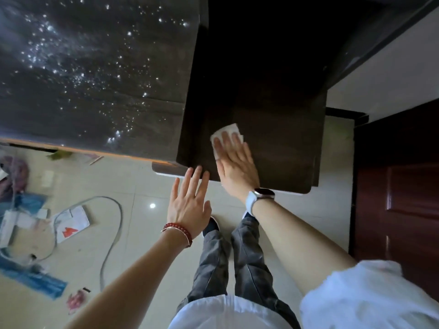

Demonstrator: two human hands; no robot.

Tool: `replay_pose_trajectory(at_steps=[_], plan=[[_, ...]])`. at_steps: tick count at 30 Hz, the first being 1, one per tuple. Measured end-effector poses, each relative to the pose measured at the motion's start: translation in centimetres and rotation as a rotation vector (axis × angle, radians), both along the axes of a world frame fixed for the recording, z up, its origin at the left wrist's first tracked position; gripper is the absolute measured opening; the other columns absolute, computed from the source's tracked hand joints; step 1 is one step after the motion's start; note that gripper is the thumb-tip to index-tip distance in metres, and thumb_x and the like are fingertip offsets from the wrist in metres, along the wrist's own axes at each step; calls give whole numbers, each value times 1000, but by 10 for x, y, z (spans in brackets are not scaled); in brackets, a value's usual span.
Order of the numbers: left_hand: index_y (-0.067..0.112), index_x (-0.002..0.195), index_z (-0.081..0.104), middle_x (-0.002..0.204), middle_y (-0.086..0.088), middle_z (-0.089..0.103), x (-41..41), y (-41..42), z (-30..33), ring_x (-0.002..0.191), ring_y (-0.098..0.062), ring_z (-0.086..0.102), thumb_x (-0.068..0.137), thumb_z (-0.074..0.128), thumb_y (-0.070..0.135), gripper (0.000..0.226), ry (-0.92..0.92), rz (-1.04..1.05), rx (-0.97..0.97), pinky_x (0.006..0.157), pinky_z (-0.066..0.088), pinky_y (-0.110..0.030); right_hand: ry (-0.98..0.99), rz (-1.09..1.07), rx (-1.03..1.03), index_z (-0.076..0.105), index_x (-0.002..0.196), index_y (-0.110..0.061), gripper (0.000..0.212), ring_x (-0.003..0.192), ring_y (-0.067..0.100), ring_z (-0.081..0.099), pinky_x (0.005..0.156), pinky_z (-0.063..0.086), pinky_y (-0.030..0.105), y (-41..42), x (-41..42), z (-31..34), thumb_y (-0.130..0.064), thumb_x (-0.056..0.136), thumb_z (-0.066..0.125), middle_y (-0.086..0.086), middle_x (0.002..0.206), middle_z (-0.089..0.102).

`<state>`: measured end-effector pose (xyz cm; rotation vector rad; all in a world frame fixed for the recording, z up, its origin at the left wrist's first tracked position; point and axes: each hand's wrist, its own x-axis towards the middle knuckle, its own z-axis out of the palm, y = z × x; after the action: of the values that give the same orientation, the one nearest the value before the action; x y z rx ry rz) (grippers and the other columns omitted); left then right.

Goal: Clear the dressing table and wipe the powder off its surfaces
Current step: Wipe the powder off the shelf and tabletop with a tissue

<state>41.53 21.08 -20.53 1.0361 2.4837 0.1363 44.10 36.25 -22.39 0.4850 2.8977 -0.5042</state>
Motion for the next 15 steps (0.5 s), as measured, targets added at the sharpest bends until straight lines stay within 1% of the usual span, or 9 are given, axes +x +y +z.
replay_pose_trajectory(at_steps=[1,2,3,5,7,10,13,15], plan=[[16,144,12,155,-8,8,0,1,1,143,-24,2,88,46,29,67,3,-6,3,114,0,-40,2,26,-5,2,145,-26,53,144,22,-3,114,-9,34,13,7,0,-29,98,27,3,157,4],[15,144,14,155,-9,10,0,3,3,143,-26,3,88,46,30,66,6,-8,-6,114,-1,-40,5,-15,-12,5,145,-26,52,144,21,-2,115,-7,34,28,19,0,-27,98,27,3,157,5],[14,144,14,155,-10,10,2,5,4,142,-27,4,89,45,31,65,22,-2,-17,114,-1,-40,7,-98,-9,7,146,-25,52,144,21,-2,115,-6,34,44,33,0,-26,98,28,4,157,6],[14,144,16,154,-11,11,5,16,5,142,-28,5,89,43,35,64,50,-9,-31,113,-4,-40,-28,-329,7,8,146,-20,52,144,23,-3,116,-5,35,81,65,2,-23,98,27,8,157,3],[14,143,19,154,-12,14,10,31,4,142,-29,8,89,44,35,63,38,-42,-4,111,-6,-40,-67,-459,21,8,146,-12,52,144,28,-2,117,-2,40,102,81,3,-21,98,26,14,156,3],[15,143,21,153,-12,15,15,58,5,142,-30,8,89,45,33,62,22,-61,41,111,-6,-42,-72,-488,8,10,145,-7,52,144,32,1,117,2,43,83,92,7,-18,97,27,19,155,6],[16,142,22,153,-13,16,15,84,6,141,-31,8,87,46,33,63,15,-34,72,112,-2,-48,-103,-433,15,10,145,-7,52,144,30,3,116,0,39,63,116,14,-19,97,28,17,155,9],[19,143,17,154,-11,11,13,99,2,142,-30,3,87,44,37,65,13,-45,50,112,-1,-51,-109,-418,18,10,145,-8,52,144,27,2,115,-2,36,74,121,15,-20,97,28,15,155,8]])
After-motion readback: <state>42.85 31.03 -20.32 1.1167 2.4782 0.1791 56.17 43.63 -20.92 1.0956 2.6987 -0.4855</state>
